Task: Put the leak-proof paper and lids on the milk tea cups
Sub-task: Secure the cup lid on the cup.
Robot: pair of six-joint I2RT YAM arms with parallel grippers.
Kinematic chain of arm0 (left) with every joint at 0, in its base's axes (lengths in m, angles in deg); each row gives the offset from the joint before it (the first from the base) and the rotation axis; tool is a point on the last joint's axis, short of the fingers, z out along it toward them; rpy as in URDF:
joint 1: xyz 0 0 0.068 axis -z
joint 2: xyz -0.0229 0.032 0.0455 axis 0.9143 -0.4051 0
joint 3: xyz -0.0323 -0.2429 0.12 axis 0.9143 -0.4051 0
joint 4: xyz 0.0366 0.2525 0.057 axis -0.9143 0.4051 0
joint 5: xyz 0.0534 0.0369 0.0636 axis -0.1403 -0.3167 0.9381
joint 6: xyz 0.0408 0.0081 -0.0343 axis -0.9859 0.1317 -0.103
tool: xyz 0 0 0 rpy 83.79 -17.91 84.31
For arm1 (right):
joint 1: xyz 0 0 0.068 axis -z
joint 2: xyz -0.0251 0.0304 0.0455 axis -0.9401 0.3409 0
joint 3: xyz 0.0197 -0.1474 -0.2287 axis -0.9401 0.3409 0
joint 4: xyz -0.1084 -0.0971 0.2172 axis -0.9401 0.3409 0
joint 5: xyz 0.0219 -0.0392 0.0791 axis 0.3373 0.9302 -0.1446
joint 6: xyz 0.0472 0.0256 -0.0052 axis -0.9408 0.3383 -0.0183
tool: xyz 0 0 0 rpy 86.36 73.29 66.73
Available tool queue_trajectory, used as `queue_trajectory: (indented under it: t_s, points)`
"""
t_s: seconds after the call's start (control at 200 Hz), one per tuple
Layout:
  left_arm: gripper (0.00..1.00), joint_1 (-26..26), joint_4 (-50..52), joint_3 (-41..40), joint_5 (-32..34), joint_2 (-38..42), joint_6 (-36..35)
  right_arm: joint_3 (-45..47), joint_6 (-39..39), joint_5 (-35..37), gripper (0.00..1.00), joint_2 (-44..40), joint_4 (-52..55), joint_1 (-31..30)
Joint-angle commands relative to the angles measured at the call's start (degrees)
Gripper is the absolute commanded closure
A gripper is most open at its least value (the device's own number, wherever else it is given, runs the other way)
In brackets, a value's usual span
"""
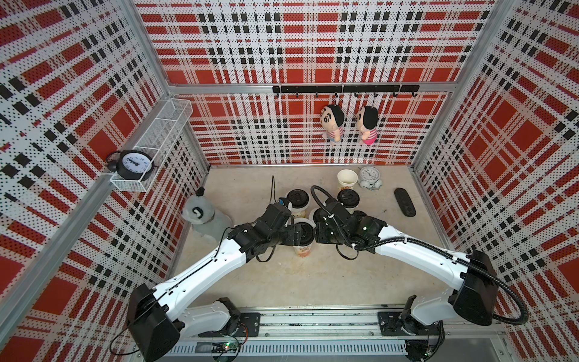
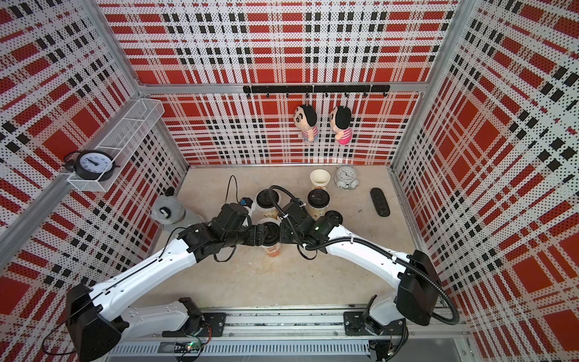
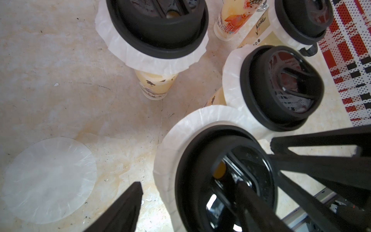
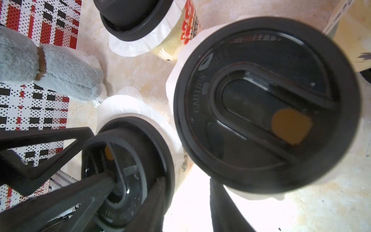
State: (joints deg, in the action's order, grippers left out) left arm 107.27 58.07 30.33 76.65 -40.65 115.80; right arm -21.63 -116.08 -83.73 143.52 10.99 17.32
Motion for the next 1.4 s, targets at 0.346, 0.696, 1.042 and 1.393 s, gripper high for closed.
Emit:
queue_trajectory:
  t_s: [0.346, 0.696, 1.042, 1.393]
  points:
    - [0.24, -2.6, 4.6, -4.5, -1.5, 0.7, -1.0, -7.5, 4.2, 3.6, 0.56, 0.3, 8.7, -0.9]
    - [0.24, -2.9, 3.7, -4.2, -2.1, -0.2, -1.5, -10.7, 4.4, 0.5, 0.49, 4.7, 4.8, -1.5]
    - [0.24, -2.8, 3.1, -4.2, -2.5, -0.6, -1.6, -12.1, 3.2, 0.1, 0.50, 7.0, 4.2, -2.2]
    - [0.24, -2.7, 2.6, -4.2, -2.8, -0.7, -1.7, -11.2, 2.3, 0.4, 0.49, 7.6, 4.9, -2.6]
